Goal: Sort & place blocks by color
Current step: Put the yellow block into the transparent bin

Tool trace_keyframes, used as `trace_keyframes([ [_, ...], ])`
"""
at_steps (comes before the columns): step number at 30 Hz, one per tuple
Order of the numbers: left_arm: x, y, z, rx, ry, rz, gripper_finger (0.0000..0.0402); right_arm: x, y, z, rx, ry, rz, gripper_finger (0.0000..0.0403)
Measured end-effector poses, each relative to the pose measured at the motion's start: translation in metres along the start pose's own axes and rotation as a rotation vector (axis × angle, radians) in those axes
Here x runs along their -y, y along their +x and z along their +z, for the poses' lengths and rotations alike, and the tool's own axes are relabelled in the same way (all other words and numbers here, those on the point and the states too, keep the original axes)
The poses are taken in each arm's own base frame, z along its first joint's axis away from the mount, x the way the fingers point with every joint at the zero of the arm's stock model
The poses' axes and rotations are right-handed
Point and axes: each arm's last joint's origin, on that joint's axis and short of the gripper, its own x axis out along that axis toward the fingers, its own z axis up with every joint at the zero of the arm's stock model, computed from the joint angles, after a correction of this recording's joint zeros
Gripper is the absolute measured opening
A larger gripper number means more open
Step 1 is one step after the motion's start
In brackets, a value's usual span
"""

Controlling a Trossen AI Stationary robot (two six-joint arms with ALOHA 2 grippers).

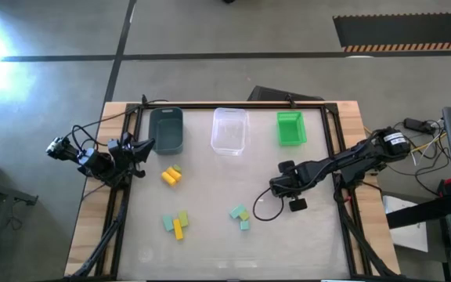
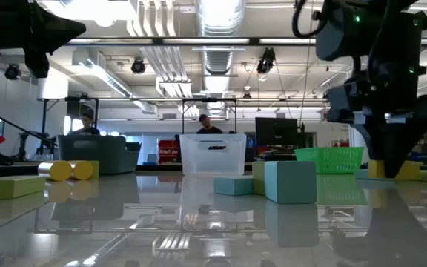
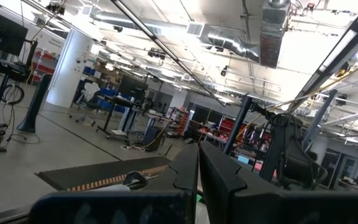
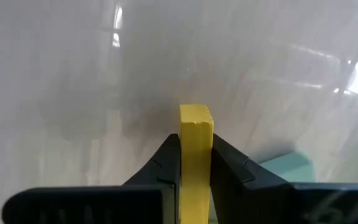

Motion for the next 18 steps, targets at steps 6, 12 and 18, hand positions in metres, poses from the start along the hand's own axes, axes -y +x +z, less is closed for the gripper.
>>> trace_keyframes([
  [6,0.0,0.0,0.0,0.0,-0.001,0.0,0.0,0.006,-0.022,0.025,0.131,0.017,-0.042,0.0038],
  [12,0.0,0.0,0.0,0.001,-0.001,0.0,0.0,0.02,-0.046,0.055,0.358,-0.001,-0.149,0.0038],
  [18,0.0,0.0,0.0,0.001,-0.001,0.0,0.0,0.042,-0.067,0.08,0.603,-0.038,-0.281,0.0038],
])
